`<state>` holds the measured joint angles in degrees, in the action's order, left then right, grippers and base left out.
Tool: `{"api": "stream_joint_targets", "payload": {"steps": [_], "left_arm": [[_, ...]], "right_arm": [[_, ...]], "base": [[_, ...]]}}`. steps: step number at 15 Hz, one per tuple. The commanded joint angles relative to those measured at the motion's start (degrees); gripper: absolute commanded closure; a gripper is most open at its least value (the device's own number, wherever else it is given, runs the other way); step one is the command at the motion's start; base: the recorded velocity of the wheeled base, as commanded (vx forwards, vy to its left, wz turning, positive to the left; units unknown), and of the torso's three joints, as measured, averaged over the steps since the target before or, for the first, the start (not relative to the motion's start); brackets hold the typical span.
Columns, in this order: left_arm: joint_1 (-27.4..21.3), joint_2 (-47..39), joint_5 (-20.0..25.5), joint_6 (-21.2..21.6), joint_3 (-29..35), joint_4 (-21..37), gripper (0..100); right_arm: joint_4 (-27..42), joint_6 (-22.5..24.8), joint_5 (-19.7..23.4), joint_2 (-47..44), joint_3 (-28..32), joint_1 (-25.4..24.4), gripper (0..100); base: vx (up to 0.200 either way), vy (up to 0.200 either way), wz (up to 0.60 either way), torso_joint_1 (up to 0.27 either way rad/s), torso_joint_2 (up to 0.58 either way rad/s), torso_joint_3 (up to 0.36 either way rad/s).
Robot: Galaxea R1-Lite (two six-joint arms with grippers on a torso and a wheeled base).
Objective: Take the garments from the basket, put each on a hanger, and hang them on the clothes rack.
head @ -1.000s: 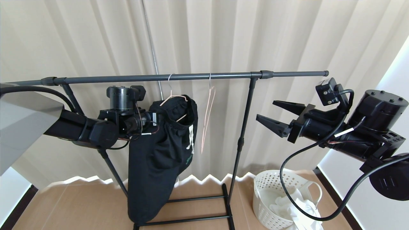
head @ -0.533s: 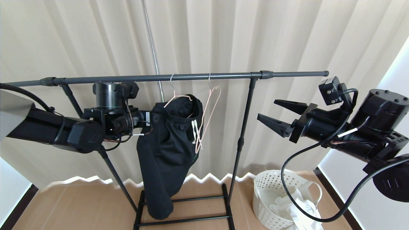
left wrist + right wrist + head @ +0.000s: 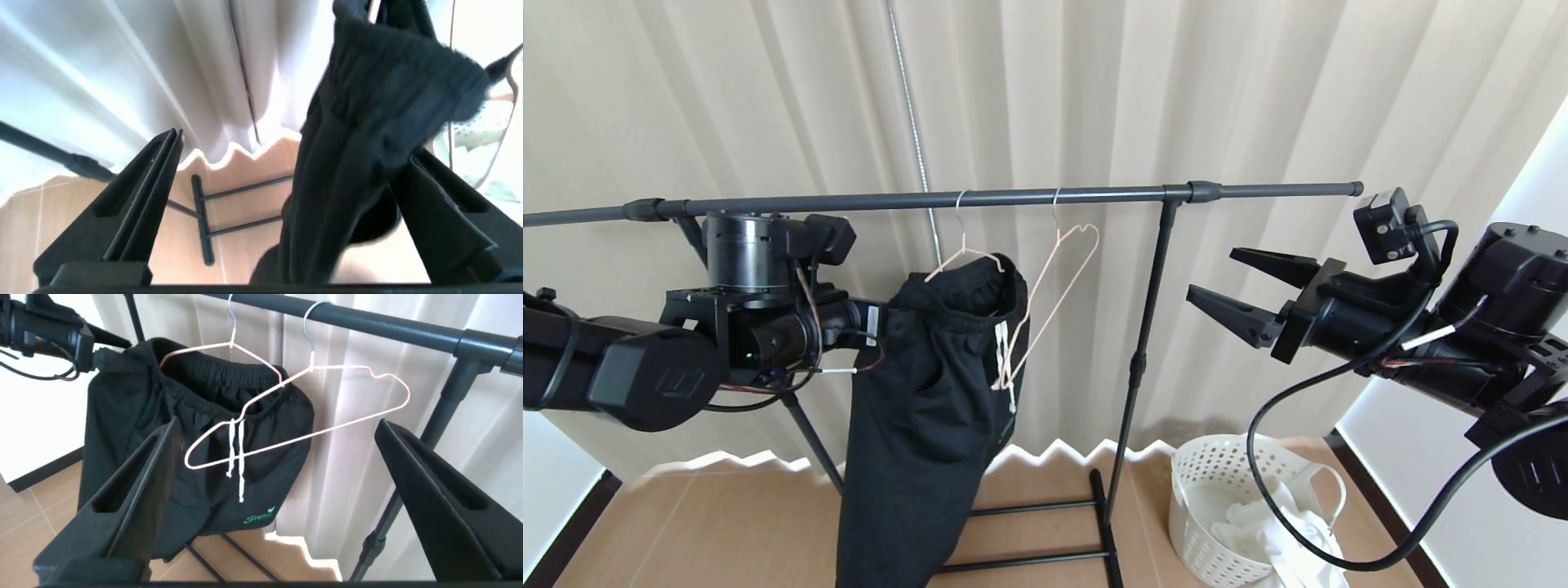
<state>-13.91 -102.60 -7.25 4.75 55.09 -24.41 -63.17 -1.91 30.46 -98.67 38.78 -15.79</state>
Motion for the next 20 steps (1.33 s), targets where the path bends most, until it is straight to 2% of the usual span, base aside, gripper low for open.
{"api": "stream_joint_targets", "payload": {"steps": [1, 6, 8, 9, 11, 12, 13, 14, 15, 16, 20], "left_arm": [[-0.07, 2.05, 0.05, 1.05, -2.00, 0.06, 0], [-0.24, 5.04, 0.13, 1.57, -4.82, 0.06, 0], [-0.24, 8.90, 0.49, 1.13, -8.07, -0.03, 0], [-0.24, 13.04, 0.49, -0.45, -12.02, -0.12, 0], [-0.07, 19.01, 0.49, -0.98, -17.38, -0.12, 0], [-0.07, 20.15, 0.49, -0.98, -18.44, -0.20, 0], [-0.07, 24.02, 0.49, -0.98, -21.69, -0.20, 0], [-0.15, 27.98, 0.40, -1.06, -24.94, -0.38, 0], [-0.15, 30.44, 0.22, -1.50, -26.88, -0.47, 0], [-0.15, 32.64, 0.13, -2.38, -28.90, -0.56, 0], [-1.65, 44.32, 0.31, -3.88, -38.65, -0.56, 0]], "right_arm": [[-0.02, -0.02, 0.03, 0.06, -0.02, -0.03, 0], [0.07, -0.11, -0.58, 0.06, 0.42, -0.03, 0], [0.33, -0.20, -4.80, -0.38, 1.92, -0.12, 0], [3.76, -0.28, -7.44, 0.15, 3.50, -0.39, 0], [12.11, -0.37, -10.60, 4.54, 5.08, -1.35, 0], [13.69, -0.37, -11.83, 6.03, 5.08, -1.53, 0], [17.56, -0.28, -15.96, 10.43, 4.20, -1.53, 0], [22.48, -0.20, -18.86, 14.91, 1.65, -1.44, 0], [26.35, -0.11, -19.74, 18.69, -1.25, -1.44, 0], [28.10, -0.11, -21.41, 22.73, -5.64, -1.44, 0], [27.93, -0.11, -23.52, 34.33, -20.67, -2.32, 0]], "base": [[0.000, 0.000, 0.00, 0.000, 0.00, 0.000], [0.000, 0.000, 0.00, 0.000, 0.00, 0.000], [0.000, 0.000, 0.00, 0.000, 0.00, 0.000], [0.000, 0.000, 0.00, 0.000, 0.00, 0.000], [0.000, 0.000, 0.00, 0.000, 0.00, 0.000], [0.000, 0.000, 0.00, 0.000, 0.00, 0.000], [0.000, 0.000, 0.00, 0.000, 0.00, 0.000], [0.000, 0.000, 0.00, 0.000, 0.00, 0.000], [0.000, 0.000, 0.00, 0.000, 0.00, 0.000], [0.000, 0.000, 0.00, 0.000, 0.00, 0.000], [0.000, 0.000, 0.00, 0.000, 0.00, 0.000]]}}
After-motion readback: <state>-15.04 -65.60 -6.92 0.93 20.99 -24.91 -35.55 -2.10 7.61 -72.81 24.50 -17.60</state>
